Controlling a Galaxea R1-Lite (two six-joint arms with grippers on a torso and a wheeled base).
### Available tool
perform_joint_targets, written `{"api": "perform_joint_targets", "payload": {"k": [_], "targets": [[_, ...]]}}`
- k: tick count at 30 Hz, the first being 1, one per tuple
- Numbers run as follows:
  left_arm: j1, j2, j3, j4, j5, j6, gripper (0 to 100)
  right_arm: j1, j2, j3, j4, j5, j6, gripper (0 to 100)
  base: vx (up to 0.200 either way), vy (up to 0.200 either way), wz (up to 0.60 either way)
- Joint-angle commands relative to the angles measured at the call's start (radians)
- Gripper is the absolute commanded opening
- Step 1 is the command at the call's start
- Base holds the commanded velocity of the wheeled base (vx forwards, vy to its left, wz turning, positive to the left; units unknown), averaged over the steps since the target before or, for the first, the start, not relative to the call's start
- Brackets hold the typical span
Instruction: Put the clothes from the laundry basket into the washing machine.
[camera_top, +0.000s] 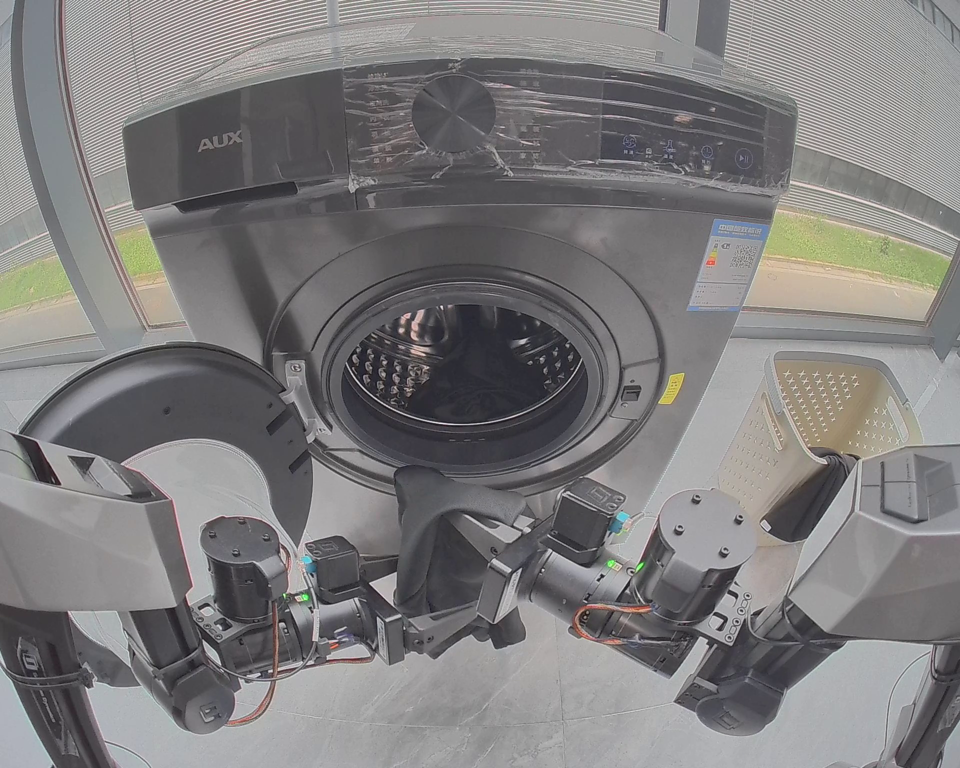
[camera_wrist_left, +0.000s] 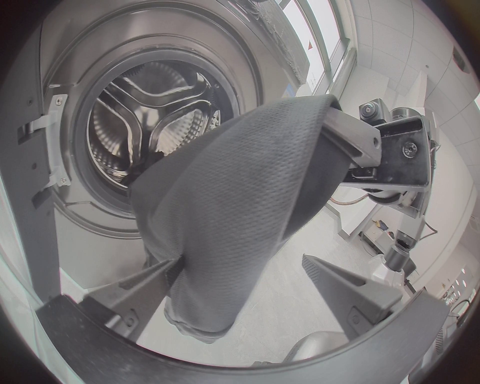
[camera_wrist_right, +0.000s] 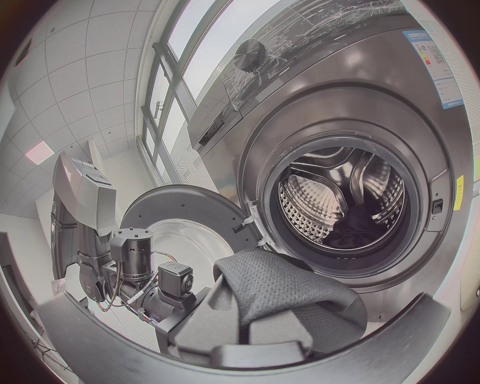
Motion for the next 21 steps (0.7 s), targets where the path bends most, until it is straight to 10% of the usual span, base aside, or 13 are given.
{"api": "perform_joint_targets", "payload": {"k": [1, 10, 11, 21], "targets": [[-0.017, 0.007, -0.024, -0.004, -0.042, 0.002, 100, 0.007, -0.002, 0.009, -0.006, 0.000, 0.000, 0, 0.000, 0.000, 0.00], [-0.008, 0.113, -0.119, -0.006, 0.004, 0.005, 100, 0.024, -0.003, 0.011, -0.009, -0.008, 0.001, 0, 0.000, 0.000, 0.00], [-0.006, 0.111, -0.117, -0.006, 0.004, 0.005, 0, 0.023, -0.003, 0.012, -0.009, -0.010, 0.001, 0, 0.000, 0.000, 0.00], [0.067, 0.021, -0.119, -0.006, 0.022, 0.001, 0, 0.007, 0.000, 0.041, -0.008, -0.036, 0.001, 0, 0.000, 0.000, 0.00]]}}
